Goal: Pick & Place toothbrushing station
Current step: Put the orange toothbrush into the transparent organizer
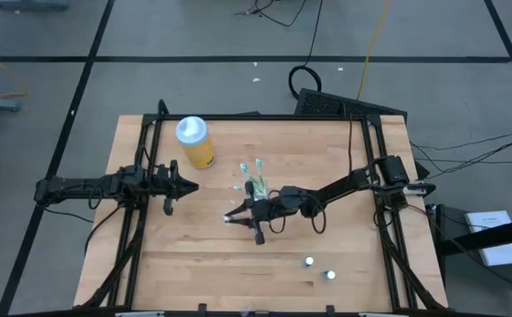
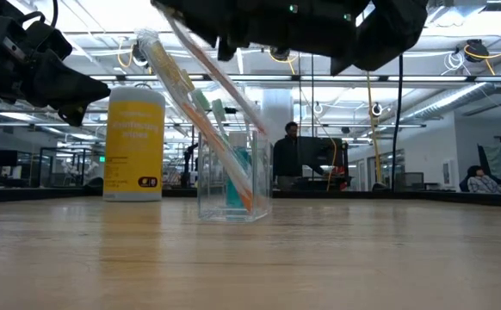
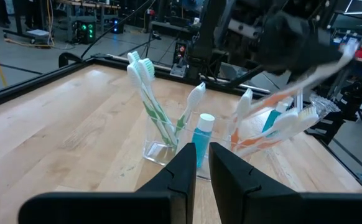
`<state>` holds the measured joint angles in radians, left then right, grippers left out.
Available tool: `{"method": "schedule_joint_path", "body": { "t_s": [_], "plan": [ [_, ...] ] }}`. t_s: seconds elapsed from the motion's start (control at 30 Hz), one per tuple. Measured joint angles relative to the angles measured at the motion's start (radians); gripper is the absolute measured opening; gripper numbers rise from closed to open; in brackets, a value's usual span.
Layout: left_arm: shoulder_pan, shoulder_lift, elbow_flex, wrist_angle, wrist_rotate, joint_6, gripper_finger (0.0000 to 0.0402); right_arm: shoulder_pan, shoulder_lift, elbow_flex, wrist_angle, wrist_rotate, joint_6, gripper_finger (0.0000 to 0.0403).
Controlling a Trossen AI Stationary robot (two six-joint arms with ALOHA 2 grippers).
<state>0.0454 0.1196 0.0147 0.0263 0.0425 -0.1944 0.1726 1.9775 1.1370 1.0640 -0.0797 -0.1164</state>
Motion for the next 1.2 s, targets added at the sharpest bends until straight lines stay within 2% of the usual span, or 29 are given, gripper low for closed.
{"method": "schedule_joint_path", "body": {
  "t_s": [0.17, 0.83, 1.2],
  "plan": [
    [0.000, 0.000, 0.000, 0.000, 0.000, 0.000, 0.0049, 0.007, -0.005, 0.000, 0.067, -0.002, 0.031, 0.0059],
    [0.000, 0.000, 0.000, 0.000, 0.000, 0.000, 0.0049, 0.003, 0.006, 0.000, 0.013, 0.001, 0.000, 0.0059],
    [0.000, 0.000, 0.000, 0.000, 0.000, 0.000, 0.0049, 0.001, 0.006, 0.000, -0.143, 0.003, -0.073, 0.0059]
  ]
}}
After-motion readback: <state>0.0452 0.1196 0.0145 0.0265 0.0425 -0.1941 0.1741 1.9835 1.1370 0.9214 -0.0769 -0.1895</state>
